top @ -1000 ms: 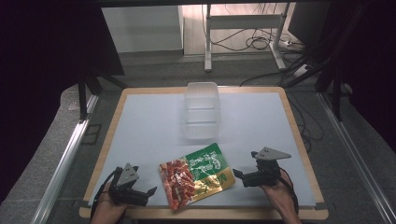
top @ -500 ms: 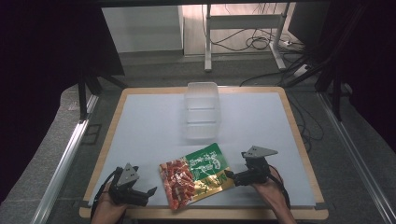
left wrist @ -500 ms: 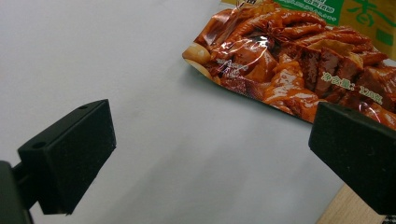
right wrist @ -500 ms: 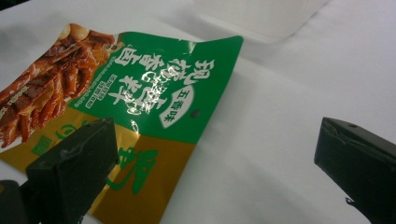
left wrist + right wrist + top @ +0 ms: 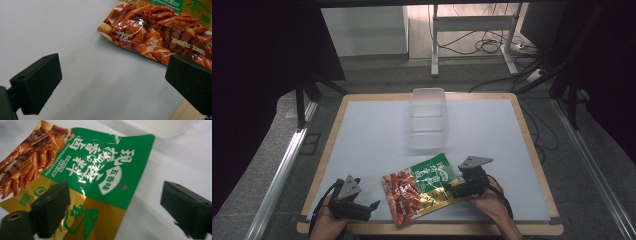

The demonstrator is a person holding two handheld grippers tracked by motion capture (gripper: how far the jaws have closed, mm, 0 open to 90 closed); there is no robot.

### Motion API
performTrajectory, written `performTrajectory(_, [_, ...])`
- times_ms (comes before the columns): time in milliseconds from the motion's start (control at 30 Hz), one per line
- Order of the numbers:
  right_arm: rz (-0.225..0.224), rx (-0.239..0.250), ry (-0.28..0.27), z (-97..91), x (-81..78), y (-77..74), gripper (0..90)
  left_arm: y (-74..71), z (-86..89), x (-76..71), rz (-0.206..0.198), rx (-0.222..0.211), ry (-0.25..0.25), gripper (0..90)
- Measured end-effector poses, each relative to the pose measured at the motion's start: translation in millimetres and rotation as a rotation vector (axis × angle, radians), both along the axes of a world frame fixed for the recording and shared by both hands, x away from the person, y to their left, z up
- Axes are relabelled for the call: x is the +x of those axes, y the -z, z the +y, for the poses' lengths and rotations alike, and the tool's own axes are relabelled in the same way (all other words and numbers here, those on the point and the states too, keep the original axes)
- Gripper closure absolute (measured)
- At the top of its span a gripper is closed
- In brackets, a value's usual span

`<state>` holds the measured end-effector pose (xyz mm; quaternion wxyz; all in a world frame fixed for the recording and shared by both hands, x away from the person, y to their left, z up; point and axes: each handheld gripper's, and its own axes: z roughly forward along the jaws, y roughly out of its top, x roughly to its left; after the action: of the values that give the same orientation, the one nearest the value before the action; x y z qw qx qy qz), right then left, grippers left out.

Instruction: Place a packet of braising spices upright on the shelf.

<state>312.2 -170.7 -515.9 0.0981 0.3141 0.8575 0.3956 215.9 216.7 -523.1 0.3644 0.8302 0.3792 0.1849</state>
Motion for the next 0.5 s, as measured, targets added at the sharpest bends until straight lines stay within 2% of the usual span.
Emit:
performTrajectory(133, [0.053, -0.014, -0.001, 5.9, 7.2, 5.5, 21.1, 0.0, -0.1, 0.0, 0.000, 0.003, 0.001, 0.7])
performTrajectory(200, [0.058, -0.013, -0.003, 6.5, 8.2, 6.1, 22.7, 0.0, -0.2, -0.1, 0.000, 0.003, 0.001, 0.7])
performTrajectory(267, [0.074, -0.008, -0.020, 9.4, 10.6, 7.0, 30.8, 0.0, -0.3, -0.1, 0.000, 0.005, 0.001, 0.7])
performTrajectory(333, [0.076, -0.007, -0.023, 10.8, 10.6, 6.8, 32.3, 0.0, -0.4, -0.1, 0.000, 0.005, 0.001, 0.7])
performTrajectory(400, [0.066, 0.001, -0.047, 16.8, 10.7, 5.0, 39.2, 0.0, -0.4, -0.1, 0.000, 0.005, 0.001, 0.7])
performTrajectory(467, [0.063, 0.002, -0.056, 19.2, 10.7, 3.9, 40.5, 0.1, -0.6, -0.1, 0.000, 0.005, 0.001, 0.7])
performTrajectory(500, [0.052, 0.000, -0.074, 25.2, 10.6, 2.0, 44.2, 0.2, -0.9, -0.2, -0.001, 0.006, 0.000, 0.8])
